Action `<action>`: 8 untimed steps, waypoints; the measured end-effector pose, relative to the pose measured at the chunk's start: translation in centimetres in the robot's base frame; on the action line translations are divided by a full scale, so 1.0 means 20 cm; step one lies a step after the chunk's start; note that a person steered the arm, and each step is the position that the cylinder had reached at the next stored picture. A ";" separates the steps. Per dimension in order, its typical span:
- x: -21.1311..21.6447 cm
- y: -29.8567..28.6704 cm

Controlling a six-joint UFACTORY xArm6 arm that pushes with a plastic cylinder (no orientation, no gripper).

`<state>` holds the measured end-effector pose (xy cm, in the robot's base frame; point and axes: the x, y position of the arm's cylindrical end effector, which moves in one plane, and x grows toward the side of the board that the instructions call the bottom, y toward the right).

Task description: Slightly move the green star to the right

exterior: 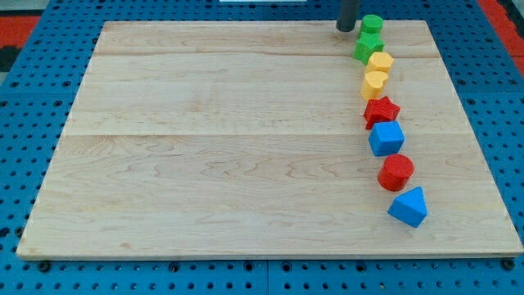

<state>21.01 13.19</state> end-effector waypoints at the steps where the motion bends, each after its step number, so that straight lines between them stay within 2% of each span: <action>1: 0.13 -0.10; 2: 0.22 -0.10; 8: 0.23 0.07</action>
<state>25.62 14.56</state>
